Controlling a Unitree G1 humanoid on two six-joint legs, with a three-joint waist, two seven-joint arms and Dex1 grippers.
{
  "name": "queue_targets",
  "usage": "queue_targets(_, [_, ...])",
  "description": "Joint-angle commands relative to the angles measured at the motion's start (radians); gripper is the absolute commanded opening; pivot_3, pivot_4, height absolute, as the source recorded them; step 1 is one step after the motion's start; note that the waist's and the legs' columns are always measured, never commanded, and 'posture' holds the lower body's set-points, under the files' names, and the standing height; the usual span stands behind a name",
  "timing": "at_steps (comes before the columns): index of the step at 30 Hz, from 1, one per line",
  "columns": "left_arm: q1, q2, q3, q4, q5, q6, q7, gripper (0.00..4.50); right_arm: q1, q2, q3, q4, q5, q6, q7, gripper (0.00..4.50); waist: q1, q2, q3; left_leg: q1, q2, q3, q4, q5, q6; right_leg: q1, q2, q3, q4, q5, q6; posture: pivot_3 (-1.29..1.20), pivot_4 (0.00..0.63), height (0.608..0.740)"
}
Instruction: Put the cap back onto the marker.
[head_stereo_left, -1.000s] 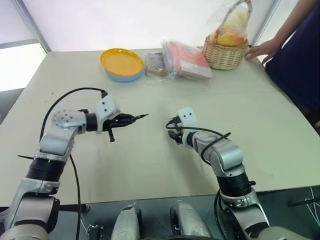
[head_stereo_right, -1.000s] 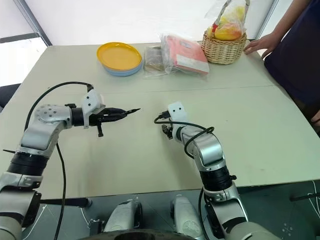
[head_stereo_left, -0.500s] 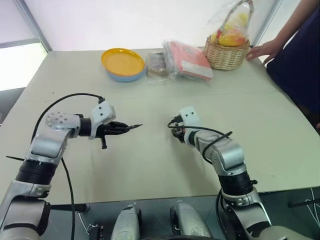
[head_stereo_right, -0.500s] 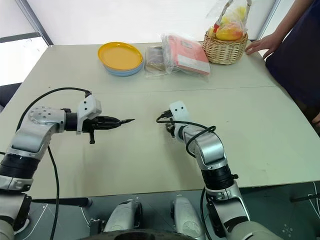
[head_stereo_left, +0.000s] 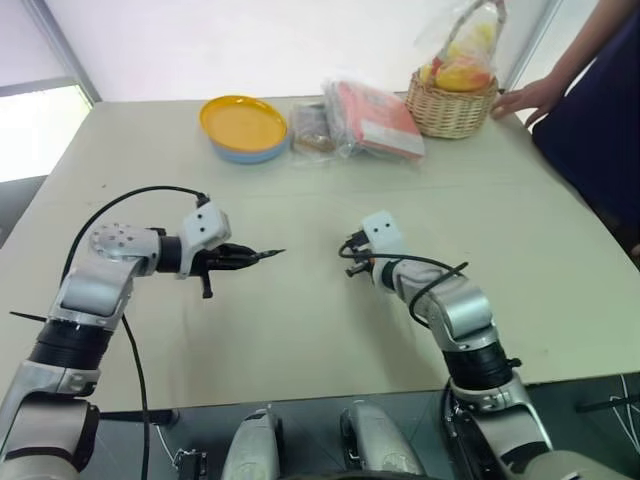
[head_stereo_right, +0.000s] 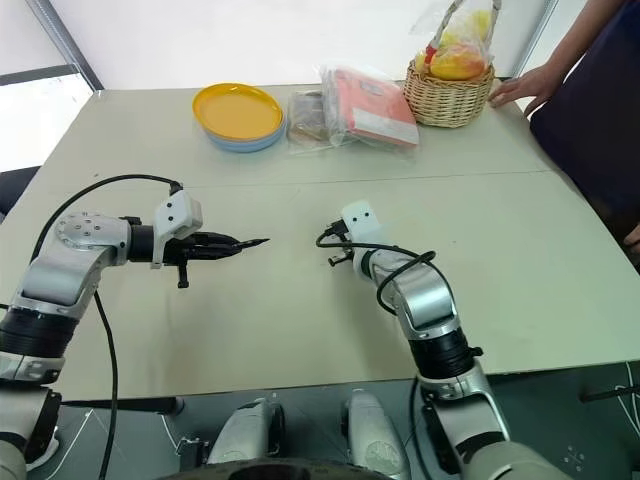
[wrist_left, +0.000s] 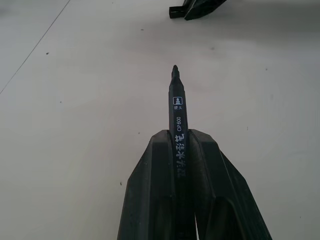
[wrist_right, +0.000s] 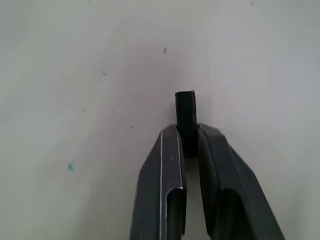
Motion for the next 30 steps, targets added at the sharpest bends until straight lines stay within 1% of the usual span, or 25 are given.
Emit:
queue_targets(1, [-0.047, -0.005, -0.006, 0.036, 0.021, -0.071, -0.015, 0.00, -0.106, -0.176, 0.006, 0.004, -0.009, -0.203, 0.225, 0.04, 0.002, 0.002, 0.002, -0.004, 0.000, 0.000, 0.002, 0.000, 0.000, -0.002, 0.000, 0.000, 0.000, 0.000, 0.000, 0.00, 0.150, 0.740])
queue_targets(3, [-0.085, -0.020, -0.010, 0.079, 0.025, -0.114, -0.030, 0.00, -0.142, -0.282, 0.019, 0.041, -0.003, -0.317, 0.369, 0.04, 0.004, 0.002, 0.002, -0.010, -0.001, 0.001, 0.004, 0.000, 0.000, -0.007, 0.000, -0.001, -0.001, 0.002, 0.003, 0.00, 0.150, 0.740])
queue_targets(4, [-0.105, -0.029, -0.010, 0.101, 0.024, -0.139, -0.042, 0.00, -0.155, -0.327, 0.027, 0.063, -0.004, -0.376, 0.438, 0.04, 0.003, 0.002, 0.002, -0.010, -0.001, 0.002, 0.003, 0.000, 0.000, -0.007, 0.000, -0.001, -0.002, 0.002, 0.003, 0.00, 0.150, 0.740])
queue_targets(6, [-0.153, -0.048, -0.013, 0.150, 0.019, -0.191, -0.066, 0.00, -0.161, -0.416, 0.052, 0.105, -0.021, -0.556, 0.591, 0.04, 0.007, 0.001, 0.002, -0.011, -0.001, 0.001, 0.003, -0.001, 0.002, -0.007, 0.001, -0.002, -0.002, 0.002, 0.004, 0.00, 0.150, 0.740])
queue_targets(9, [-0.222, -0.064, -0.033, 0.209, 0.027, -0.259, -0.120, 0.00, -0.176, -0.478, 0.065, 0.172, -0.028, -0.721, 0.747, 0.04, 0.004, 0.001, 0.002, -0.011, -0.001, 0.001, 0.001, -0.004, 0.006, -0.007, 0.003, -0.002, -0.003, 0.001, 0.006, 0.00, 0.150, 0.740])
queue_targets(12, [-0.304, -0.096, -0.051, 0.276, 0.036, -0.332, -0.165, 0.00, -0.228, -0.479, 0.074, 0.266, -0.048, -0.849, 0.838, 0.04, 0.000, 0.002, 0.002, -0.011, -0.001, 0.002, 0.001, -0.004, 0.007, -0.008, 0.003, -0.002, -0.002, 0.001, 0.006, 0.00, 0.150, 0.740])
queue_targets(19, [-0.395, -0.197, -0.085, 0.411, 0.062, -0.447, -0.196, 0.00, -0.300, -0.409, 0.081, 0.373, -0.083, -0.942, 0.903, 0.04, 0.003, 0.002, 0.002, -0.010, 0.000, 0.003, 0.004, -0.004, 0.007, -0.007, 0.003, -0.001, 0.000, 0.001, 0.006, 0.00, 0.150, 0.740])
queue_targets(25, [-0.457, -0.284, -0.097, 0.591, 0.119, -0.556, -0.159, 0.00, -0.306, -0.372, 0.067, 0.350, -0.093, -0.925, 0.917, 0.04, 0.014, 0.002, 0.002, -0.011, -0.001, 0.003, 0.005, -0.004, 0.007, -0.007, 0.002, -0.001, 0.000, 0.001, 0.006, 0.00, 0.150, 0.740])
queue_targets(30, [-0.473, -0.327, -0.094, 0.645, 0.131, -0.593, -0.146, 0.00, -0.305, -0.361, 0.060, 0.313, -0.094, -0.898, 0.916, 0.04, 0.024, 0.002, 0.002, -0.010, -0.001, 0.003, 0.005, -0.004, 0.007, -0.008, 0.002, -0.001, 0.000, 0.001, 0.006, 0.00, 0.150, 0.740])
